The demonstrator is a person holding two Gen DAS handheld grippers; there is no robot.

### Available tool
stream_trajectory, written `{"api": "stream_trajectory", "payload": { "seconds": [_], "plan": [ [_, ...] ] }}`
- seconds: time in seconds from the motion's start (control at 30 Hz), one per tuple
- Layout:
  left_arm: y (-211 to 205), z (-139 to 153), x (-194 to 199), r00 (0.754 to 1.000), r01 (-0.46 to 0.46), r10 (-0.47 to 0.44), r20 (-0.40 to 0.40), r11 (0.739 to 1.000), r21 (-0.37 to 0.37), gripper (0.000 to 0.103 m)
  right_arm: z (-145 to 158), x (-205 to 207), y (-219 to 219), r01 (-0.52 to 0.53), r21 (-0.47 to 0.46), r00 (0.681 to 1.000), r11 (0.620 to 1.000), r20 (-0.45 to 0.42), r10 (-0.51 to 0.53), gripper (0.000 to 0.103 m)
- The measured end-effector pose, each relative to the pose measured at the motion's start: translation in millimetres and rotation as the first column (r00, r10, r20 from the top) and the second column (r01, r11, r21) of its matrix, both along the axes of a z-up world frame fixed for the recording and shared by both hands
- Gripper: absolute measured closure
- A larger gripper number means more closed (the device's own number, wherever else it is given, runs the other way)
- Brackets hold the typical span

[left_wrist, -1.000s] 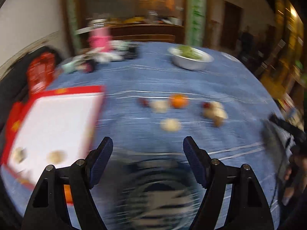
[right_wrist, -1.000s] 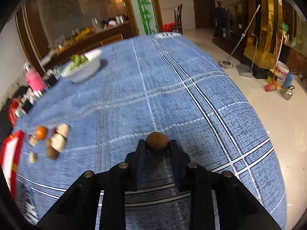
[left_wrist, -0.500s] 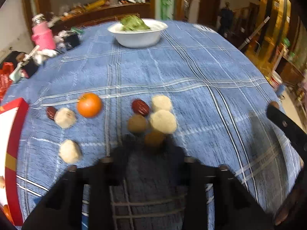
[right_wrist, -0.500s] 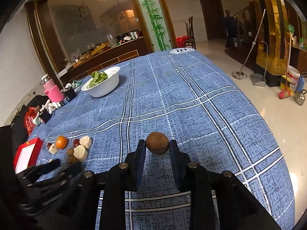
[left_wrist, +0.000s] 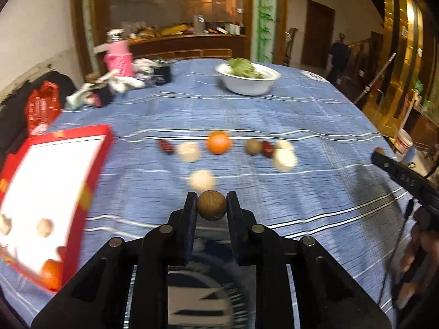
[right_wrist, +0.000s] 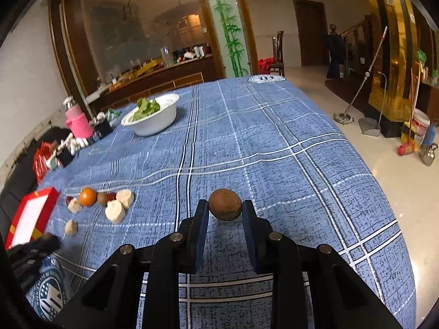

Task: Organize fruits
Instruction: 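Hold both brown round fruits above the table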

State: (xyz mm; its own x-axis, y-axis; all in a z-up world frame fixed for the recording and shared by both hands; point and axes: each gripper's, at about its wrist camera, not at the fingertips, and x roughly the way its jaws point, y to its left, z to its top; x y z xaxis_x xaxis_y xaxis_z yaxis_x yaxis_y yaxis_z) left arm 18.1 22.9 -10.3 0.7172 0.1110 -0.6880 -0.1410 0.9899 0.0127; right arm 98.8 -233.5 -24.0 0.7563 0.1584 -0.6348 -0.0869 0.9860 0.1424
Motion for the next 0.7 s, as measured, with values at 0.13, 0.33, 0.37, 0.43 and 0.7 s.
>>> {"api": "stream_trajectory", "payload": {
  "seconds": [0.13, 0.33, 0.37, 0.43, 0.7],
  "plan": [
    [23.7, -2.3, -8.8, 0.999, -0.048, 0.048, 0.003, 0.999, -0.018, 0.084, 6.7, -20.8, 30.2, -0.035, -0.018, 0.999, 0.999, 0.004, 0.035, 0.077],
    [41.6, -2.4, -15.0, 0.996, -0.080, 0.081, 0.028, 0.996, -0.040, 0.084, 11.2, -53.9, 92.5, -0.112, -0.051, 0.993, 0.992, 0.022, 0.114, 0.077],
    [43.2, -2.5, -15.8, 0.996, -0.084, 0.085, 0.034, 0.996, -0.036, 0.084, 11.7, -57.6, 100.7, -0.118, -0.058, 0.992, 0.991, 0.028, 0.120, 0.077],
    [47.4, -4.5, -18.1, 0.995, -0.092, 0.094, 0.043, 0.995, -0.040, 0.084, 11.3, -63.6, 115.6, -0.129, -0.065, 0.991, 0.990, 0.031, 0.131, 0.077],
    [53.1, -3.3, -24.3, 0.993, -0.094, 0.098, 0.072, 0.994, -0.051, 0.084, 8.7, -73.7, 144.1, -0.100, -0.101, 0.992, 0.990, 0.060, 0.107, 0.077]
  ]
}}
